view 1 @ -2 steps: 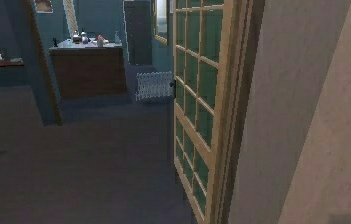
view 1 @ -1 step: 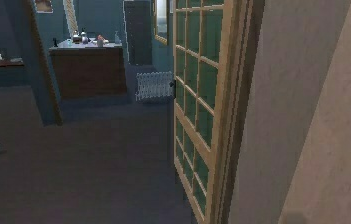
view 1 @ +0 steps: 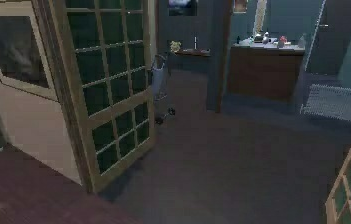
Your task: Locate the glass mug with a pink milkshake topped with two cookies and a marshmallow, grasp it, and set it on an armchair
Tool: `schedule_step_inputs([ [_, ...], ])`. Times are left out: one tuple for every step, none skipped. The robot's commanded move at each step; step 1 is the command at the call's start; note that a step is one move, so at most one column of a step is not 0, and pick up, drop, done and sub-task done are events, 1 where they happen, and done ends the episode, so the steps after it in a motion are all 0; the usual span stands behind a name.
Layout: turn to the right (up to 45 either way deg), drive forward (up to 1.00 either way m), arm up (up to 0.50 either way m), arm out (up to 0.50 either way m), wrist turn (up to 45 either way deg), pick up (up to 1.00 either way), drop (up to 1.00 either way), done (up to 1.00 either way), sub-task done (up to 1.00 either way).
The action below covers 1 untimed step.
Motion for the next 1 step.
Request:
schedule_step_inputs([
  [-45.0,0.00,0.00,0.00,0.0,0.00,0.00,0.00,0.00],
])
